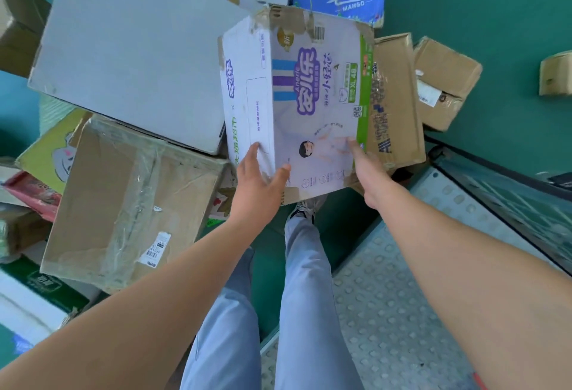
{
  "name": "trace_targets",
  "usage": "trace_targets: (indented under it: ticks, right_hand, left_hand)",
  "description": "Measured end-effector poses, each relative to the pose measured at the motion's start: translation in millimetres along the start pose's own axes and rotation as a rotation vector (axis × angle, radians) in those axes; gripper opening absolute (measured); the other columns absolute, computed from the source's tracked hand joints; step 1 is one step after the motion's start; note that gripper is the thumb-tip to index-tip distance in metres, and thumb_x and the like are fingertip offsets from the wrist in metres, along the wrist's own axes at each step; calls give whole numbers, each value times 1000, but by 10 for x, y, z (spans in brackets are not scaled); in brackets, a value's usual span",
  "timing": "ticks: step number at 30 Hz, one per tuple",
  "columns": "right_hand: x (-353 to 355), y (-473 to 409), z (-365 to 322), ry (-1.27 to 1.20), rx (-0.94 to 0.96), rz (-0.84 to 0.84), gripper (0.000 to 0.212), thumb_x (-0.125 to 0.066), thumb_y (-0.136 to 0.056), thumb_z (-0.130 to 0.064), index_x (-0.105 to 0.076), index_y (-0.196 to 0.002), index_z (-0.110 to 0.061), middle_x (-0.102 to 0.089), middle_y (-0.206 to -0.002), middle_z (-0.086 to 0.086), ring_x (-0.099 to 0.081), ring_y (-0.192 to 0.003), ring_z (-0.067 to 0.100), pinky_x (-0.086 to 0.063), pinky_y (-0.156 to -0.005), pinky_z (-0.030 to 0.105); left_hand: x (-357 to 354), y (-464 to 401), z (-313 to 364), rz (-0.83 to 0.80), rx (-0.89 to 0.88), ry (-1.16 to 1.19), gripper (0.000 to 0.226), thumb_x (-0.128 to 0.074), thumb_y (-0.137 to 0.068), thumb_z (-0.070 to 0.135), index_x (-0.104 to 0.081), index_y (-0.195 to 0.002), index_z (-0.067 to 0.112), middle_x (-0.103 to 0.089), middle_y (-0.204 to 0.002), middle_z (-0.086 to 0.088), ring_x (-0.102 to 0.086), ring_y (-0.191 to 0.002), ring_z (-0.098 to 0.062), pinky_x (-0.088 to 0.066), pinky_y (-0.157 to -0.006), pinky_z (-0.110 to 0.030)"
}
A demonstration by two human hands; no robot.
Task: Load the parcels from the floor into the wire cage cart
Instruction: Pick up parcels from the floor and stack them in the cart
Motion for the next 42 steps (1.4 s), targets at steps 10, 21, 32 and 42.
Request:
trace_targets:
  ticks: [10, 21, 32, 42]
  right_hand:
    - [32, 1343, -164, -169, 226, 80, 45, -58, -97, -58, -46, -124, -24, -55, -110, -12, -52, -94, 2, -39, -72, 27]
    - [539, 3493, 161, -260, 378, 359, 42, -62, -92, -57, -56, -117, -23, -66, -108, -1, -66, -94, 18, -49, -68, 34]
    - [1176, 4985, 2235, -673, 181, 626, 39, -62, -90, -57, -65, -100, -20, -74, -93, 2, -72, -87, 22, -59, -83, 44]
    - [975, 5921, 5019, -1173, -83, 779, 36, -66, -89, -52, -77, -88, -17, -78, -92, -2, -72, -88, 20, -57, -87, 35]
  left_hand:
    - [832, 293, 300, 74, 8, 116, 52, -40, -97, 59, -53, -140, 33, -65, -126, 2, -63, -110, -23, -51, -94, -43]
    - [1341, 1606, 749, -221, 3, 86, 35, -62, -98, 46, -64, -119, 19, -70, -98, -1, -67, -79, -18, -46, -58, -29]
    - [244, 3214, 950, -586, -182, -224, 41, -73, -93, 41, -66, -124, 14, -78, -99, -9, -76, -72, -25, -59, -59, -31]
    - [-1474, 5174, 21, -899, -481, -828, 78, -74, -67, 67, -61, -127, 19, -72, -114, 0, -70, -105, -24, -54, -101, -47]
Point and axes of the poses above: each hand's wrist, its own y-axis away from the middle knuckle, its own x-axis out of the back of the hand, z = x × y, the point moved 10 cm from there along -y, towards the middle knuckle
